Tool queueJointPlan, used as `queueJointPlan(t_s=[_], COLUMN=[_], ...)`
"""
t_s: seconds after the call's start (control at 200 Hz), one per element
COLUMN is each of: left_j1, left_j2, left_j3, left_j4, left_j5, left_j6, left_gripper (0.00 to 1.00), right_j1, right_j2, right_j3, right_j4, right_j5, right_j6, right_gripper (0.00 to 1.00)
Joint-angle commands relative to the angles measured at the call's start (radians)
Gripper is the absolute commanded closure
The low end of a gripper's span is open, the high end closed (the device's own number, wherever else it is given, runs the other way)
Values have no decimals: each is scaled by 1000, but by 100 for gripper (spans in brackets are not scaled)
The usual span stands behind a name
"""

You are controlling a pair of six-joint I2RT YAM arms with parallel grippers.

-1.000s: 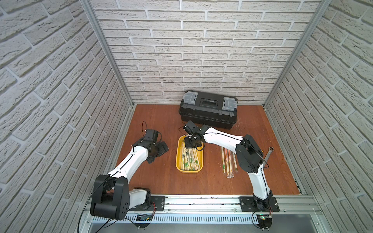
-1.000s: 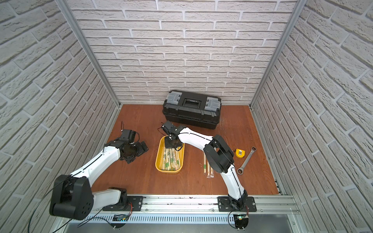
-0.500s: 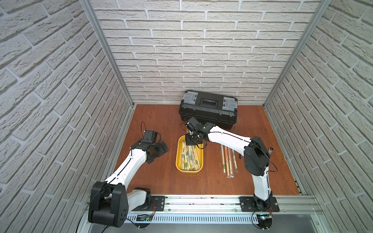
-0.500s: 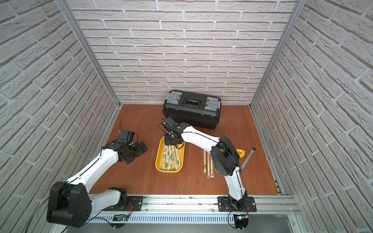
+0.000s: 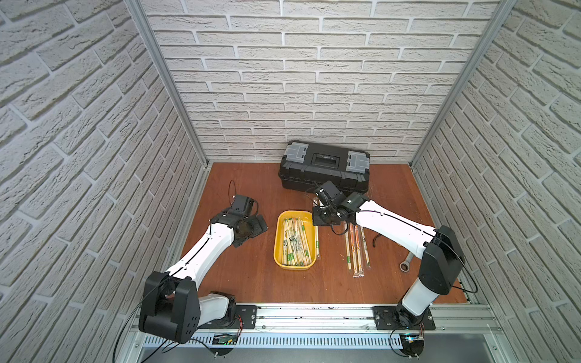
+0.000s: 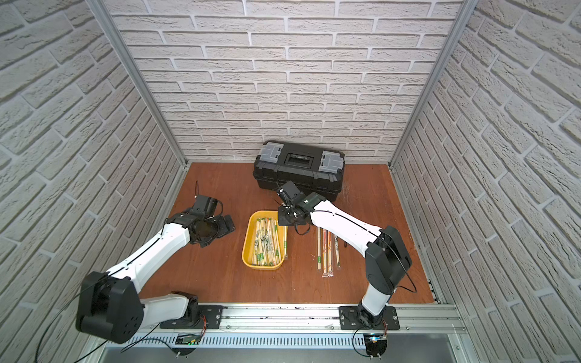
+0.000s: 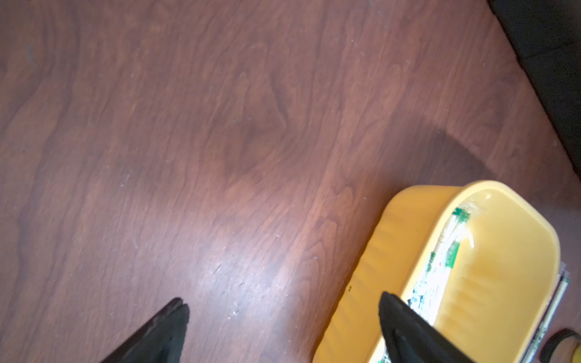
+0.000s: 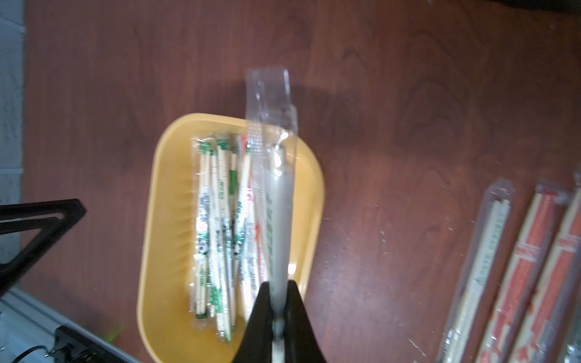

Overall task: Take the paired disposable chopsticks out of the storage box
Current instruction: Pick up the paired disposable chopsticks from the storage box, then place the paired disposable chopsticks at the center of the board.

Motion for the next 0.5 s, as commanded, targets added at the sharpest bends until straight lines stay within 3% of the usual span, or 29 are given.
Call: queueJointPlan(t_s=[0.0,0.495], left_j1=[-36,-78], left_j2=[36,39], left_j3=[50,-1], left_j4=[-27,44], left_j5=[-41,-24], left_j6=[4,-44], left_gripper=[2,2], right_j1=[-14,-44], right_j2=[-54,46], right_j3=[-54,-104], right_j4=[-16,-74], right_j5=[63,186], right_j6=[-20,-80], right_gripper=[97,98])
